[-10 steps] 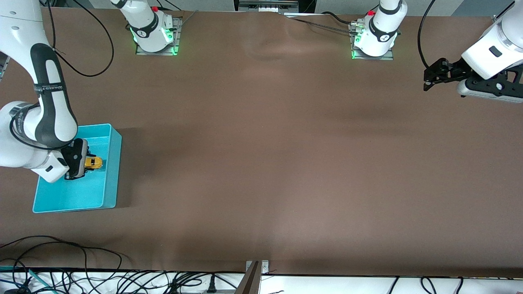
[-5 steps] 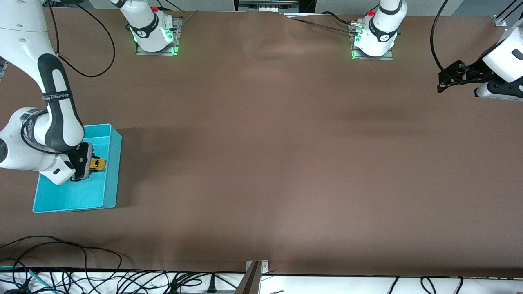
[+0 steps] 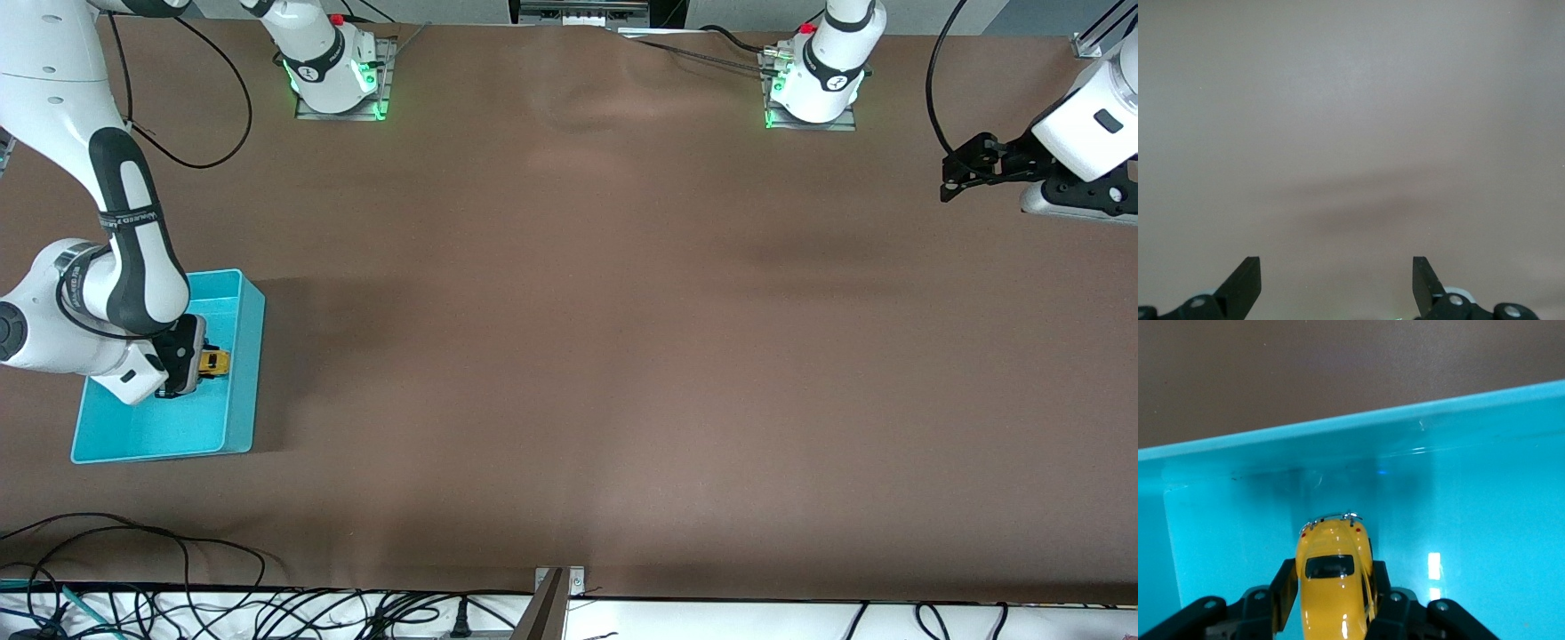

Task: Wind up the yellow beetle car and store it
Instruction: 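Open the right gripper to release the car inside the bin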

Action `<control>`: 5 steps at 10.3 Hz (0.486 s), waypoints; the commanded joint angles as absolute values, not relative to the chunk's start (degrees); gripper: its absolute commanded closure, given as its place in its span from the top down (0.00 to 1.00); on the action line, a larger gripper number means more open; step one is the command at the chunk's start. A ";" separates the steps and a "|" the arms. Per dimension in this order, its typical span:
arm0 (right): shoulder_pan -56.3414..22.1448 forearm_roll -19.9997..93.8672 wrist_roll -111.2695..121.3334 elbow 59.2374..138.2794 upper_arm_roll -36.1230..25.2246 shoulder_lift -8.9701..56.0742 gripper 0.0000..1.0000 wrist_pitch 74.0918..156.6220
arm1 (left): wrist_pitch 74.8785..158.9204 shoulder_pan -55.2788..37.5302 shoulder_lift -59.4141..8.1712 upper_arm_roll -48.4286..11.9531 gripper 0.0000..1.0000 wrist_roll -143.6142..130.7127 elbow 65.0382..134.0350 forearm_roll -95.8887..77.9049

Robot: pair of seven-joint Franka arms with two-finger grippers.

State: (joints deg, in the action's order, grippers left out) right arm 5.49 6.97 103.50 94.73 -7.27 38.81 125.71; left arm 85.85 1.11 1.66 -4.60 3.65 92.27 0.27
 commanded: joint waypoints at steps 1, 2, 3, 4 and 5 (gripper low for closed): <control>6.15 8.44 104.94 93.25 -7.03 39.99 0.60 125.60 | 84.64 0.79 0.88 -4.75 1.00 3.69 90.70 1.32; 6.24 8.44 104.94 93.25 -6.94 39.99 0.91 125.60 | 84.64 0.79 0.88 -4.75 1.00 3.69 90.70 1.32; 6.33 8.44 104.94 93.16 -6.86 39.99 0.92 125.60 | 84.64 0.97 0.88 -4.66 1.00 3.78 90.70 1.32; 6.42 8.52 104.94 93.16 -6.68 39.90 1.00 125.51 | 84.64 1.14 0.79 -4.66 1.00 3.95 90.70 1.32; 6.42 8.44 105.03 93.16 -6.59 39.47 1.00 125.25 | 84.64 1.14 0.70 -4.66 1.00 4.04 90.70 1.32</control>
State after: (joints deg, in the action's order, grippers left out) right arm 5.61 7.04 103.53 94.45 -7.24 39.26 125.77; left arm 85.84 1.15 1.53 -4.59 3.65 92.27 0.27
